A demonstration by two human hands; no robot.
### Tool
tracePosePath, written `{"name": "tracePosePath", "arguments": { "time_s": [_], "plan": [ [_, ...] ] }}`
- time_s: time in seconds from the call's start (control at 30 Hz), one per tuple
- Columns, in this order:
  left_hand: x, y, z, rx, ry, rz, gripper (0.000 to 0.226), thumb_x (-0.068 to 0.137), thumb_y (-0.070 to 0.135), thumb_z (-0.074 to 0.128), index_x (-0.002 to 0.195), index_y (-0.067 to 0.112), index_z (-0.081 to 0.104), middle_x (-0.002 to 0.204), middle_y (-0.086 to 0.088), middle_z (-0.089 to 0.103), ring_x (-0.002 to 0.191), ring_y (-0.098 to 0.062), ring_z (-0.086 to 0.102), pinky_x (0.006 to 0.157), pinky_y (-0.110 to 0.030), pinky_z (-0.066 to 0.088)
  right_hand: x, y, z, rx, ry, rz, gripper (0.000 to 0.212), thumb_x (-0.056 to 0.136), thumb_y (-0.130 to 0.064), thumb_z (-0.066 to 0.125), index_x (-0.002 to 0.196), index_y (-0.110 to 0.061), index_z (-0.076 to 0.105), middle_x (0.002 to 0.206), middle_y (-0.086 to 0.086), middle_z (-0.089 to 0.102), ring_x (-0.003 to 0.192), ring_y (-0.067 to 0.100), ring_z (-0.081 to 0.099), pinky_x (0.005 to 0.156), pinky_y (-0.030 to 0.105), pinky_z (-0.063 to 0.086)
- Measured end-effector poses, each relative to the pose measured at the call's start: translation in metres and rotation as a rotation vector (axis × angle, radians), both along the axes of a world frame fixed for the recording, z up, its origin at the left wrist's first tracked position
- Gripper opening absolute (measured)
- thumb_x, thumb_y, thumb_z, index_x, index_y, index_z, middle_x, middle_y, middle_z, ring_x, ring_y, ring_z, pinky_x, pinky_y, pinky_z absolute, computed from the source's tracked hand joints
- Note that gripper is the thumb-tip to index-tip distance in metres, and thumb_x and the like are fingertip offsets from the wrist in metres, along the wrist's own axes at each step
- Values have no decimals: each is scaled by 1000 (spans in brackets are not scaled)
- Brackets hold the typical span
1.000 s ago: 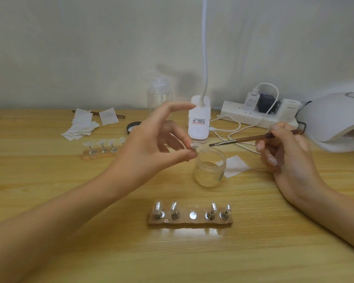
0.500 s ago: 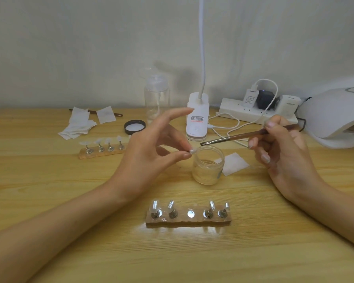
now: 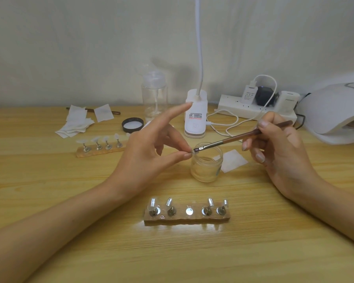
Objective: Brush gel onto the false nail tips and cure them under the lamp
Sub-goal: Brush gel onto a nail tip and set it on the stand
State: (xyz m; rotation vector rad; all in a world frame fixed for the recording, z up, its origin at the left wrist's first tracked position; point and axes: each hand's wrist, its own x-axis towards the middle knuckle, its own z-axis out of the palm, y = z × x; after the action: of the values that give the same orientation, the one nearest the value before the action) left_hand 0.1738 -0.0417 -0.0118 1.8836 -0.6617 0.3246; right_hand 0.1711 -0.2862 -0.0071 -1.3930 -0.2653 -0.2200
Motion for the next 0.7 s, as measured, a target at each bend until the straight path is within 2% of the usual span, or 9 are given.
{"name": "tracePosePath", "arguments": {
  "time_s": [0.1,0.2,0.47,0.6,0.7],
  "plan": [
    [-1,0,0,-10,7,-1,81,84,8,80,151,31,42,85,11,73,87,-16,71,63,-47,42,1,0,-1,14,0,-28,23,98,-21,49,76,-19,44,61,6,64,40,10,38,43,16,34],
    [-1,0,-1,-20,6,-4,82,84,8,79,152,32,40,85,13,73,88,-14,71,63,-45,43,2,-1,-2,52,-6,-67,30,102,-11,42,73,-19,43,58,7,63,36,9,34,41,16,33],
    [-1,1,-2,7,-41,2,80,85,7,79,152,28,40,85,12,72,88,-10,70,64,-44,45,0,1,-1,10,-38,-1,20,94,-23,50,76,-18,43,62,8,65,37,10,36,42,18,31],
    [-1,1,-1,23,-61,16,79,86,8,78,153,26,41,86,12,72,89,-6,70,65,-42,46,1,0,-2,32,-15,-62,28,100,-15,46,72,-19,44,59,8,63,36,9,33,41,16,31],
    [-2,1,0,36,-73,27,78,85,10,78,152,24,41,86,11,73,91,-7,70,66,-43,47,1,0,-1,71,-42,-44,36,99,-15,45,66,-28,51,59,7,64,35,9,33,41,15,32]
  ]
}}
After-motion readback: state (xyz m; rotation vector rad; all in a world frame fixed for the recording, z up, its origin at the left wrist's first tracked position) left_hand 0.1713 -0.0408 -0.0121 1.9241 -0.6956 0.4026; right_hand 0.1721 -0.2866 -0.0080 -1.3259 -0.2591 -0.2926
